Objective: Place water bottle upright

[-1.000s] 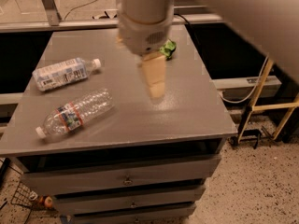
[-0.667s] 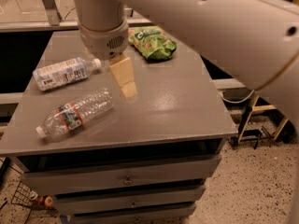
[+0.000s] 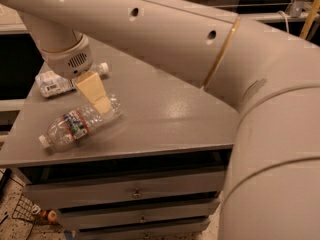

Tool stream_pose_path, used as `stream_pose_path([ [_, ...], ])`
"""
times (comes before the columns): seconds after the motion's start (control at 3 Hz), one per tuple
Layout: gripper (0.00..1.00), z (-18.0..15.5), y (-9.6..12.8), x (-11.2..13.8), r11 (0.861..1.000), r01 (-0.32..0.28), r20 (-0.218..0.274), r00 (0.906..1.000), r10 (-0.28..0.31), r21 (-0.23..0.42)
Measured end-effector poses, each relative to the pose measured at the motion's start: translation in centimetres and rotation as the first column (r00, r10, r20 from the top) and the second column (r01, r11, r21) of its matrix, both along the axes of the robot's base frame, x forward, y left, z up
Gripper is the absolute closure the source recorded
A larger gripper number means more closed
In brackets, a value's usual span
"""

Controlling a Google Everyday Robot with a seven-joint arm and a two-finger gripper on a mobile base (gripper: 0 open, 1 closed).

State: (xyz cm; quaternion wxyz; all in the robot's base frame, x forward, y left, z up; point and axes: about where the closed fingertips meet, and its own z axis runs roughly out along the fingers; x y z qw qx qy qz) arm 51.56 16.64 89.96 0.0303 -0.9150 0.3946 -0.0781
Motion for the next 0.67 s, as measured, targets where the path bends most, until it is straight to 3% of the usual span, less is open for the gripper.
stream_pose_path([
  [0.67,0.0,-2.6,0.9,-3.5,0.997,0.079,-0.057,0.9953,-0.078,0.012],
])
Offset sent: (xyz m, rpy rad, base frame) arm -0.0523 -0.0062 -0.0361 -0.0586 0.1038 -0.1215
